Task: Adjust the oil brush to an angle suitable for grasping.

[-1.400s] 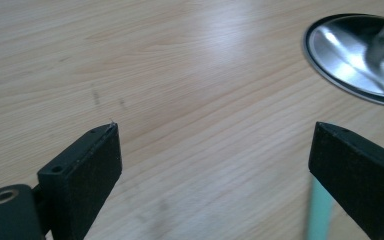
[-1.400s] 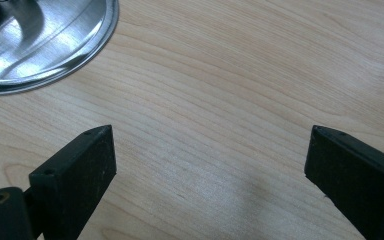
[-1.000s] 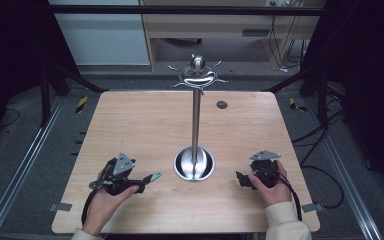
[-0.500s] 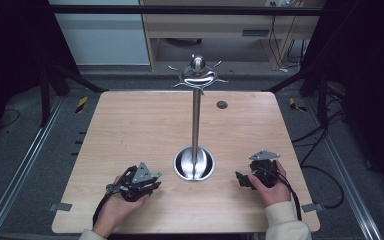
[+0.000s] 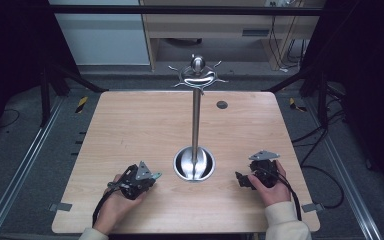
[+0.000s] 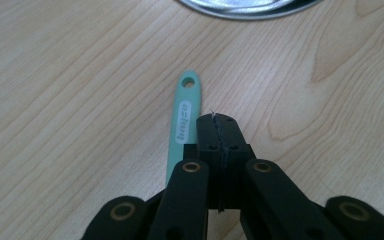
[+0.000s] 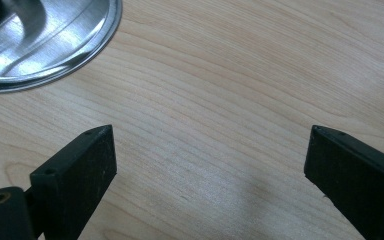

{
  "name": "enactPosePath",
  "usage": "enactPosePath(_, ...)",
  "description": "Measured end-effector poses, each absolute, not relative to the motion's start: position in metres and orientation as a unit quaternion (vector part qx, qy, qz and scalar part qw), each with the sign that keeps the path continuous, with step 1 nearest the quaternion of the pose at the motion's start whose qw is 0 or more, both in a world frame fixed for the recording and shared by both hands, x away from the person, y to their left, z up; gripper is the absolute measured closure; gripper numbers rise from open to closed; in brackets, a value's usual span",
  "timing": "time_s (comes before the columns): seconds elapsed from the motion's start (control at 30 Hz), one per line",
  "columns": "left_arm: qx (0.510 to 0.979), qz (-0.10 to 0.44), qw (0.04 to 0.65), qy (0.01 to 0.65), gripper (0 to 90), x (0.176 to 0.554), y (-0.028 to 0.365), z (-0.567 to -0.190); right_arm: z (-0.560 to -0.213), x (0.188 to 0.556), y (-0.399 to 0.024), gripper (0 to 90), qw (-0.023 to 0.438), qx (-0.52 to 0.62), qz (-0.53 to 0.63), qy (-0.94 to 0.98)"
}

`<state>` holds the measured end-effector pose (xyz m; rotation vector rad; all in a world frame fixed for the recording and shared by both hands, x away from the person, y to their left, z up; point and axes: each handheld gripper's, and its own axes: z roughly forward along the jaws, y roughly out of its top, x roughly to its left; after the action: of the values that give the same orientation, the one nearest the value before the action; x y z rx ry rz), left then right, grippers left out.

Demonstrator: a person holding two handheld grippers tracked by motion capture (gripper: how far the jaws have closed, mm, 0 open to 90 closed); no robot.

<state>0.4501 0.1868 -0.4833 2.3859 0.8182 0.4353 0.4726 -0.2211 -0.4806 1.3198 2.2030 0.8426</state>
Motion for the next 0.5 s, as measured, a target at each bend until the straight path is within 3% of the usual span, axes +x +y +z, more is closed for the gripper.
enactPosePath(0.5,0.881,0.188,0.274,0.338,90.0,0.461,0.201,-0.483,-0.481,0.473,-0.221,7.1,0.218,0.475,0.304,0.797)
